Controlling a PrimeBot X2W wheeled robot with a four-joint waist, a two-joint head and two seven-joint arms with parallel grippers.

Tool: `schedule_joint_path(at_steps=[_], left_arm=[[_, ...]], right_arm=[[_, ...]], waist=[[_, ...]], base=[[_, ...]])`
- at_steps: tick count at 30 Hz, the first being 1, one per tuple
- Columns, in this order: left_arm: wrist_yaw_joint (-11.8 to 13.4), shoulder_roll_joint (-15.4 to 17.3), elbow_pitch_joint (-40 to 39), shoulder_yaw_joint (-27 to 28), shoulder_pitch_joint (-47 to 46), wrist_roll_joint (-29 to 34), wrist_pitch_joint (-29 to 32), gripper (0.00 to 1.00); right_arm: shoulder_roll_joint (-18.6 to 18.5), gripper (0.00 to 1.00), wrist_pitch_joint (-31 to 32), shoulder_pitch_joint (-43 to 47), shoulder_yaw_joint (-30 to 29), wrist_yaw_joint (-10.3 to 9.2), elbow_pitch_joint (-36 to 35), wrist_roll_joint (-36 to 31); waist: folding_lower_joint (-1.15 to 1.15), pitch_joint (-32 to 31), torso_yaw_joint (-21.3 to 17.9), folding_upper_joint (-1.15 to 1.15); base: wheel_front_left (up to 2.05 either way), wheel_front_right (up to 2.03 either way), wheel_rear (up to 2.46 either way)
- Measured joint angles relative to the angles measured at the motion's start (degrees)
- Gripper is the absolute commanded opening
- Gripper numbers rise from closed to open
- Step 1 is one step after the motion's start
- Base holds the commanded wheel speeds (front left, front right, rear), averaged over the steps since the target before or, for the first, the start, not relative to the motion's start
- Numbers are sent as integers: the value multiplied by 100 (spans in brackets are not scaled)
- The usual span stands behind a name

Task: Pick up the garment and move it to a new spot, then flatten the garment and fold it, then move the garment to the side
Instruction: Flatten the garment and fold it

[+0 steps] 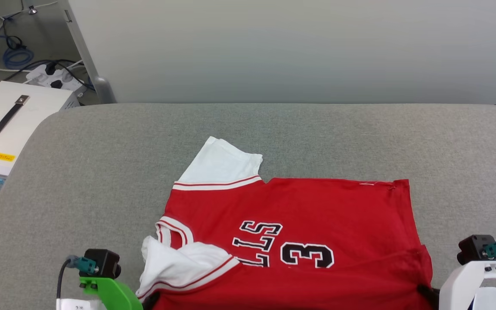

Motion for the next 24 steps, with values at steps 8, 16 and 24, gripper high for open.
schedule_joint_path(at_steps=[8,16,24], left_arm=[[-254,-467,815,-144,39,-254,-42,0],[-421,-720,1468,-121,-222,-250,-361,100],[-374,-655,1440,103,-451,165,-1088,100]], right_arm=[[281,6,-247,291,-226,0,316,-158],[356,100,-1430,297,-132,0,557,-134],[486,100,-3027,270,-267,0,350,-446]], waist=[[0,121,-26,0],[0,214,-104,0],[0,124,-112,0]], base=[[0,0,0],[0,0,0],[0,0,0]])
